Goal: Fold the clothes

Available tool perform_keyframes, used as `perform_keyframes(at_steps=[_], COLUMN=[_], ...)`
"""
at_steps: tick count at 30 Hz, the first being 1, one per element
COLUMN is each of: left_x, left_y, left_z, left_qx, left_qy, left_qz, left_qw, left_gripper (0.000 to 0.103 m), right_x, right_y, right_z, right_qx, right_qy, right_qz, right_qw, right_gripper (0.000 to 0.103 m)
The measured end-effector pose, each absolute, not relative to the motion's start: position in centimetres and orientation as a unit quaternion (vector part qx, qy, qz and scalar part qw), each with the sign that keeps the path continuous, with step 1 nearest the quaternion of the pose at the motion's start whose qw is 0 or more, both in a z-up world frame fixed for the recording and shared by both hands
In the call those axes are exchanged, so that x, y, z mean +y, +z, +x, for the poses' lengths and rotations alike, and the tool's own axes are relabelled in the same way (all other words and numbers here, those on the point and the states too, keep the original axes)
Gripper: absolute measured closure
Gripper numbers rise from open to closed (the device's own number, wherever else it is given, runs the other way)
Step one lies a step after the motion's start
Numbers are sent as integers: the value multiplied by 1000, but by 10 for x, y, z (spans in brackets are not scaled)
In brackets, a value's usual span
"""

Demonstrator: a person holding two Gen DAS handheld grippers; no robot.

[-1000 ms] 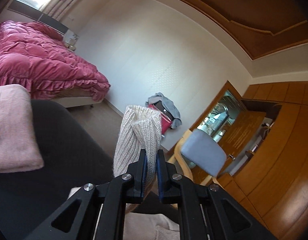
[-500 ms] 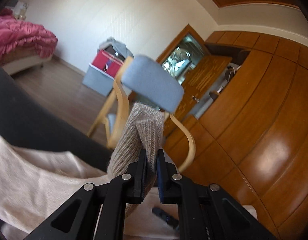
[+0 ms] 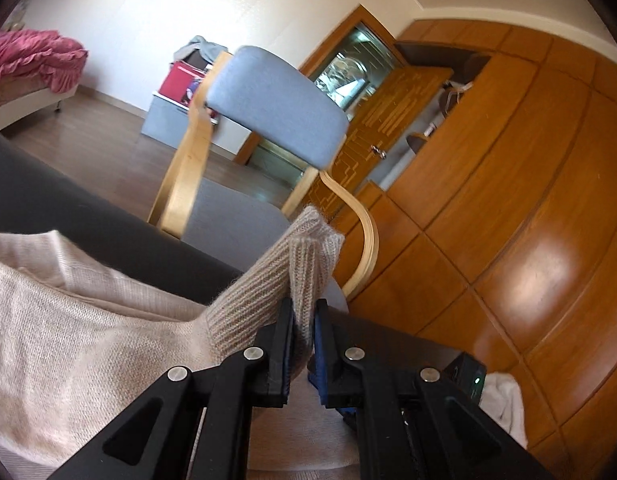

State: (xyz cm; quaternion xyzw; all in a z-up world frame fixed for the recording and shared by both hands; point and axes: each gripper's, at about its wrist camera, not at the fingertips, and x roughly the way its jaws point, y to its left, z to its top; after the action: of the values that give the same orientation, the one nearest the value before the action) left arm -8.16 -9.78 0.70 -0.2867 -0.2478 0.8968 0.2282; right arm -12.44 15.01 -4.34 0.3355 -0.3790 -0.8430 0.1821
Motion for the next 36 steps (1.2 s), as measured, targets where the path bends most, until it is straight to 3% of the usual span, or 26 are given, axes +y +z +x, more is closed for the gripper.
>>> perform_keyframes(at_steps=[6,9,10,12,16,23,27,31,32,33,34,36], left_x=[-71,-62,-62,-69,-92,-175,-219,-238,-239,-240,-241,-239], left_y=[-32,-56,-60,-57,-51,-48,-66,-86,-87,-88,-89,-89], left_z=[-94,-102,-102,-95,-84,-66,-65,-72,-72,-71,-71,-71], left_qx=[-221,-220,-225,-234,-254,-283,-310,-379,-382,-384,-385,-382], left_qy=[877,846,840,837,815,851,866,833,832,830,830,831], left_qz=[-364,-420,-424,-411,-412,-366,-350,-350,-350,-350,-349,-349], left_qw=[224,245,255,276,320,248,175,198,200,202,203,202], left_gripper=[95,89,89,84,83,83,83,83,83,83,83,83], right_x=[161,168,169,171,170,134,109,80,87,95,102,119], right_y=[-44,-39,-37,-32,-19,10,6,-14,-19,-25,-30,-34], right_z=[-121,-115,-114,-111,-104,-90,-96,-108,-111,-114,-117,-120], right_qx=[-391,-390,-389,-386,-367,-276,-250,-202,-214,-225,-237,-262], right_qy=[-849,-857,-861,-867,-882,-910,-889,-866,-865,-864,-862,-864], right_qz=[320,302,296,284,255,225,267,356,365,374,384,383], right_qw=[158,145,143,139,148,211,275,288,269,250,231,195], right_gripper=[68,67,63,59,59,59,59,59,65,85,91,91])
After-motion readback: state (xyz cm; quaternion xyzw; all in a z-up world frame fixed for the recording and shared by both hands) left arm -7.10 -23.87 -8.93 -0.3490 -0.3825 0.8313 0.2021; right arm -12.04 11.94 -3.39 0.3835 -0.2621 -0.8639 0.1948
